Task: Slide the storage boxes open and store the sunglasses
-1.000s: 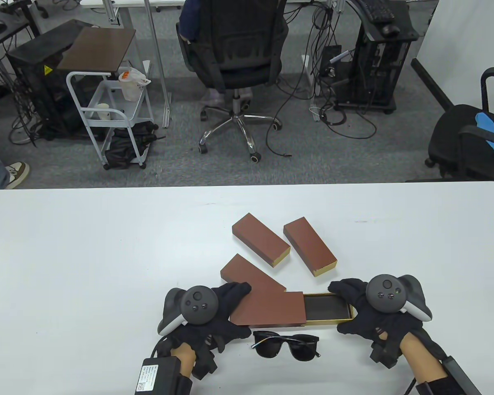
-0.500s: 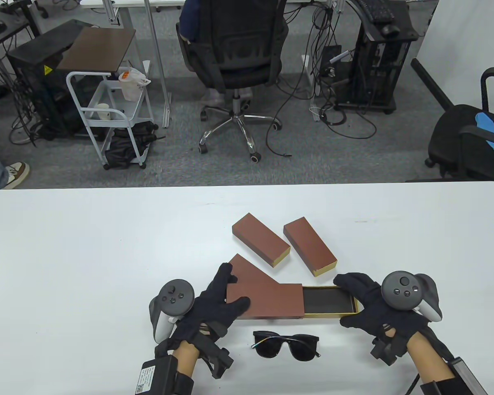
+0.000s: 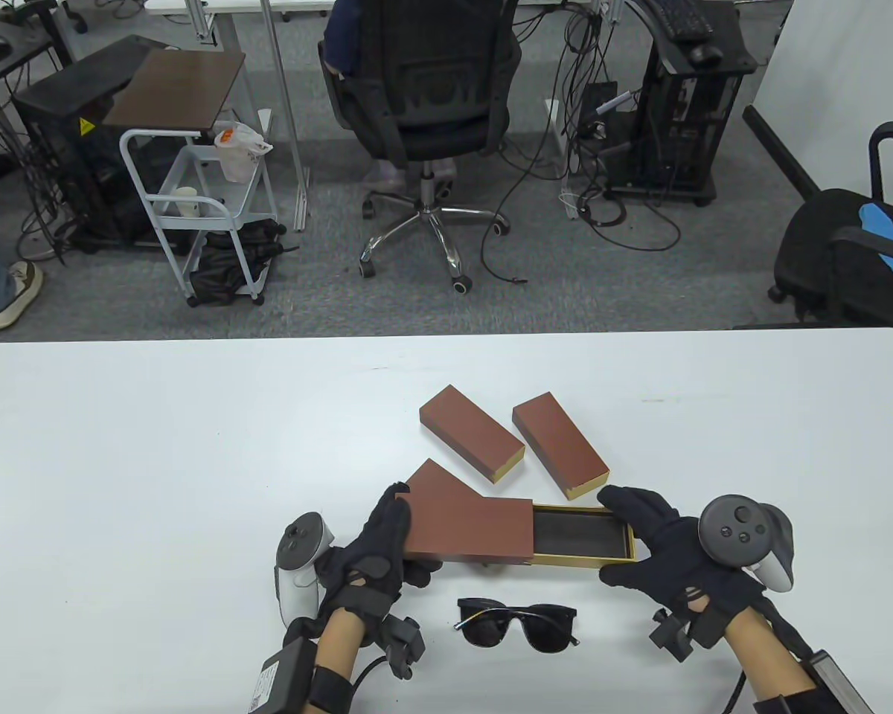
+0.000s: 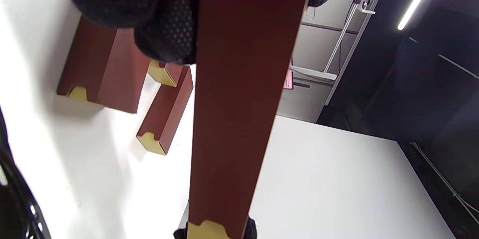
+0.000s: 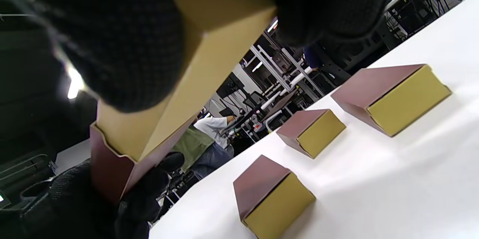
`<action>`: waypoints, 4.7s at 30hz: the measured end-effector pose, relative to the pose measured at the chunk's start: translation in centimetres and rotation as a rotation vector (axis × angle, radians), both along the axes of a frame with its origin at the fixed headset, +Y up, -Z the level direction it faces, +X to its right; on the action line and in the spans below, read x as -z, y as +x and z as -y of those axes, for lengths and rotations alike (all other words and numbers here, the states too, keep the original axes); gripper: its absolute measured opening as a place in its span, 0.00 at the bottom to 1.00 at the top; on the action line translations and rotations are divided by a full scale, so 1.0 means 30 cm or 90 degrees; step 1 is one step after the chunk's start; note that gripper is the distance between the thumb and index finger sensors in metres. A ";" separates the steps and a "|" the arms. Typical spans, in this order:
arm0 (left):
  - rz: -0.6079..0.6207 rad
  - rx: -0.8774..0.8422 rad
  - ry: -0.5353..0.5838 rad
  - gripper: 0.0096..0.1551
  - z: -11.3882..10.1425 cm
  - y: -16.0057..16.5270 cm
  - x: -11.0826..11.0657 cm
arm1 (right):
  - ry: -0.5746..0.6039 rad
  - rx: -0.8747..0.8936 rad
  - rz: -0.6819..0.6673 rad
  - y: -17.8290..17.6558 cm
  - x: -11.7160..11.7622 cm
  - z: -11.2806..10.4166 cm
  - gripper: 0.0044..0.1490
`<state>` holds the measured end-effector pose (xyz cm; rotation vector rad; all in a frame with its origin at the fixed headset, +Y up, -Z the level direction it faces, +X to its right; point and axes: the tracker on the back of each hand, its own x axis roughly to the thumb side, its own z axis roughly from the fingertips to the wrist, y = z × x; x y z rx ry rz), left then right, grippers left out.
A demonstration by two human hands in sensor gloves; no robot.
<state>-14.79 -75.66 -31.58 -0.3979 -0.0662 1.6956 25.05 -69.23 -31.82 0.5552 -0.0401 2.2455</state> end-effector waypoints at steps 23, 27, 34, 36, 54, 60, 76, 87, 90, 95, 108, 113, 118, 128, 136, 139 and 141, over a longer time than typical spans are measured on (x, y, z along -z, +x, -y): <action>-0.286 0.050 0.046 0.45 -0.012 -0.165 -0.017 | 0.085 -0.291 -0.075 -0.248 -0.072 0.149 0.37; -0.294 0.050 0.034 0.45 0.002 -0.182 -0.012 | 0.155 -0.346 -0.089 -0.348 -0.102 0.152 0.30; -0.310 0.045 0.026 0.45 0.012 -0.208 -0.014 | 0.171 -0.452 -0.089 -0.470 -0.115 0.169 0.32; -0.308 0.041 0.026 0.45 0.014 -0.208 -0.014 | 0.170 -0.487 -0.087 -0.481 -0.119 0.183 0.34; -0.302 0.042 0.015 0.45 0.028 -0.198 -0.016 | 0.203 -0.506 -0.054 -0.481 -0.143 0.181 0.24; -0.304 0.051 0.008 0.45 0.030 -0.203 -0.017 | 0.246 -0.477 -0.010 -0.436 -0.154 -0.004 0.24; -0.251 0.015 0.010 0.45 0.023 -0.176 -0.015 | 0.377 -0.568 0.133 -0.394 -0.051 -0.342 0.24; -0.208 0.010 0.026 0.45 -0.007 -0.120 -0.017 | 0.390 -0.649 0.107 -0.437 -0.068 -0.333 0.23; -0.205 0.012 0.028 0.45 -0.010 -0.118 -0.017 | 0.361 -0.646 0.110 -0.442 -0.065 -0.335 0.23; -0.204 0.014 0.029 0.45 -0.017 -0.110 -0.022 | 0.342 -0.686 0.102 -0.473 -0.056 -0.348 0.23; -0.152 0.012 0.040 0.45 -0.026 -0.070 -0.024 | 0.371 -0.667 0.073 -0.553 -0.062 -0.317 0.22; -0.142 0.012 0.032 0.45 -0.025 -0.062 -0.025 | 0.380 -0.663 0.096 -0.556 -0.054 -0.311 0.23; -0.135 0.002 0.021 0.45 -0.012 -0.053 -0.025 | 0.411 -0.666 0.112 -0.555 -0.058 -0.298 0.21; -0.128 -0.003 0.017 0.45 -0.005 -0.052 -0.022 | 0.354 -0.574 0.099 -0.513 -0.062 -0.289 0.26; -0.140 -0.001 0.017 0.45 -0.001 -0.059 -0.022 | 0.268 -0.317 0.220 -0.353 -0.032 -0.302 0.35; -0.144 0.004 0.015 0.45 0.001 -0.062 -0.021 | 0.194 -0.233 0.273 -0.274 -0.006 -0.258 0.44; -0.140 0.004 0.020 0.45 0.004 -0.063 -0.020 | 0.126 -0.171 0.292 -0.229 0.008 -0.207 0.50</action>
